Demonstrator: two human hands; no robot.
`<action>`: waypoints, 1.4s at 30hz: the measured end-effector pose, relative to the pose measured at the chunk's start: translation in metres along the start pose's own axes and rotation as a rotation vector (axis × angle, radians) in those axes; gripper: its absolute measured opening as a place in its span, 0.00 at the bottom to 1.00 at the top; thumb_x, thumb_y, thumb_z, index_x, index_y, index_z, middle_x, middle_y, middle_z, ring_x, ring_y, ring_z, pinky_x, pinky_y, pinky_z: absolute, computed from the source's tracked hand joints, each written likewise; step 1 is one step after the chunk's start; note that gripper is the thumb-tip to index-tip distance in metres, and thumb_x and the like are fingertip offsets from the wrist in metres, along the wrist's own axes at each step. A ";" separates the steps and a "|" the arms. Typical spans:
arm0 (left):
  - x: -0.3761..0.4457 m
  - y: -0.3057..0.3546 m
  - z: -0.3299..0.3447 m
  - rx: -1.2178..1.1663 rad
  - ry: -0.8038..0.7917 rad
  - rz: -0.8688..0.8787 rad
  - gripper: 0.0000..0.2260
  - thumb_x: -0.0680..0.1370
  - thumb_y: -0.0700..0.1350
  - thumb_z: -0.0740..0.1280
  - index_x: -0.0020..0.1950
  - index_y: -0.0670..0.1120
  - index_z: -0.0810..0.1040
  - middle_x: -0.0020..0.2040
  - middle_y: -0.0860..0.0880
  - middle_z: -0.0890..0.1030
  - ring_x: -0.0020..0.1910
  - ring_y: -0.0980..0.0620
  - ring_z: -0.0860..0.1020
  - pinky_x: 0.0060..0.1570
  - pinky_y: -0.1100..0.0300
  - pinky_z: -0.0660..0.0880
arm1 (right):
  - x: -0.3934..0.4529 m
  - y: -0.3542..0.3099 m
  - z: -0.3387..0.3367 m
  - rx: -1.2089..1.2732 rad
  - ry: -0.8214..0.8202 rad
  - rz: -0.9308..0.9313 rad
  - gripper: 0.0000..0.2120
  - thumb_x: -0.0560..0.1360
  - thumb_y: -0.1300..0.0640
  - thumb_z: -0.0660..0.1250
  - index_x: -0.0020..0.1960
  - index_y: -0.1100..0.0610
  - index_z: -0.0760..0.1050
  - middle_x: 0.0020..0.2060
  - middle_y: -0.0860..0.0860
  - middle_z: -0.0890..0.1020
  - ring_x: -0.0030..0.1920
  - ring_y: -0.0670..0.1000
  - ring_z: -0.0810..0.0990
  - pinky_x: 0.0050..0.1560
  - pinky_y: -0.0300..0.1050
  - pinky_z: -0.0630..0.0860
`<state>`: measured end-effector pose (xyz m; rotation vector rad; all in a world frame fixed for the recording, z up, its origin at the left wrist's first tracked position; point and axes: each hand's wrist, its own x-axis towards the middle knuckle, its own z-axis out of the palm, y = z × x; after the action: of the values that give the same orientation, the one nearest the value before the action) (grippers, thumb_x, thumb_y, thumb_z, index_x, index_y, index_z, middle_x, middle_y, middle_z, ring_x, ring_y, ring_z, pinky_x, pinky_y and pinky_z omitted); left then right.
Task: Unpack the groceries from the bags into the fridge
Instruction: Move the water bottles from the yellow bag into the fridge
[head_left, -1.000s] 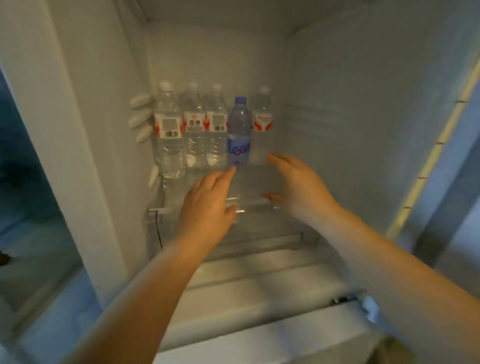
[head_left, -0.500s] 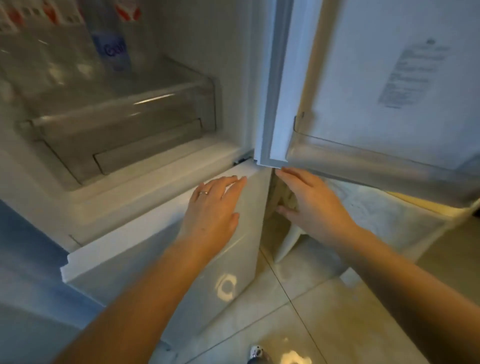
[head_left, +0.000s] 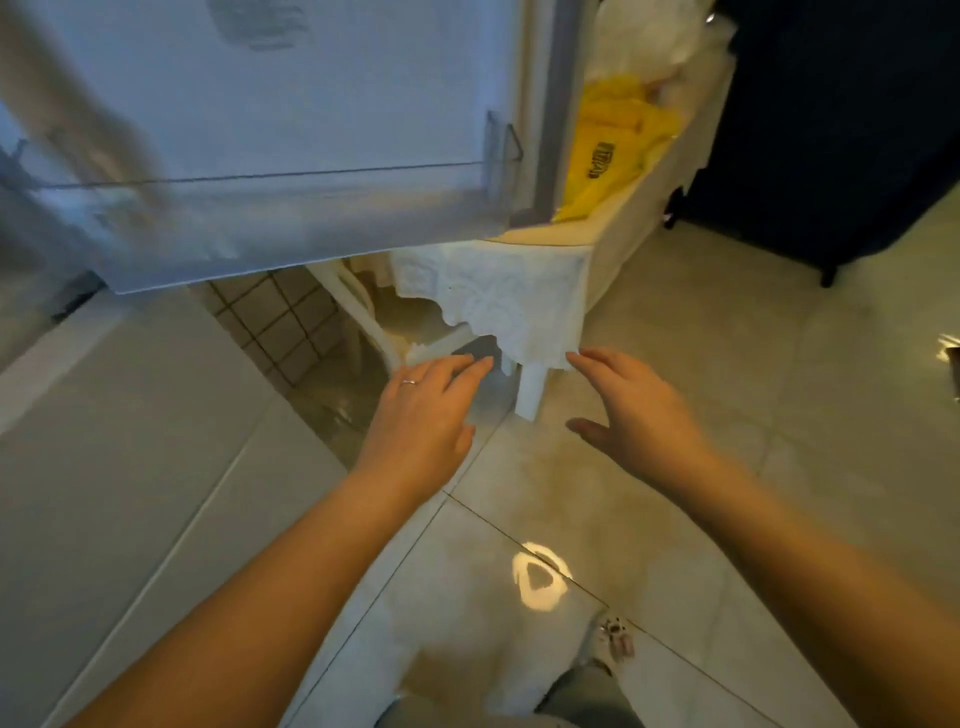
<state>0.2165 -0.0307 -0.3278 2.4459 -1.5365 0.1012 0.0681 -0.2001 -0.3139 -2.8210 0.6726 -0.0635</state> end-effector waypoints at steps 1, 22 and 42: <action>0.016 0.019 0.010 -0.011 -0.015 0.019 0.31 0.68 0.42 0.75 0.70 0.45 0.70 0.63 0.45 0.75 0.61 0.43 0.74 0.61 0.43 0.69 | -0.003 0.025 -0.003 -0.002 -0.005 0.027 0.35 0.72 0.48 0.70 0.74 0.53 0.60 0.72 0.52 0.65 0.70 0.55 0.65 0.67 0.49 0.64; 0.305 0.135 0.130 -0.050 -0.030 -0.059 0.28 0.71 0.44 0.73 0.70 0.47 0.69 0.66 0.45 0.73 0.63 0.42 0.72 0.62 0.41 0.69 | 0.169 0.306 -0.047 0.027 -0.046 -0.066 0.34 0.73 0.49 0.69 0.74 0.53 0.59 0.72 0.52 0.63 0.72 0.54 0.62 0.69 0.49 0.62; 0.570 0.027 0.172 -0.042 0.192 -0.402 0.32 0.63 0.39 0.78 0.65 0.41 0.74 0.61 0.40 0.77 0.57 0.38 0.76 0.52 0.46 0.77 | 0.550 0.383 -0.063 -0.003 -0.107 -0.610 0.34 0.67 0.54 0.75 0.70 0.59 0.67 0.69 0.58 0.69 0.69 0.59 0.67 0.68 0.52 0.64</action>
<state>0.4310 -0.5843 -0.3809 2.5699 -0.9400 0.2182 0.3848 -0.7931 -0.3524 -2.8949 -0.2248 -0.0163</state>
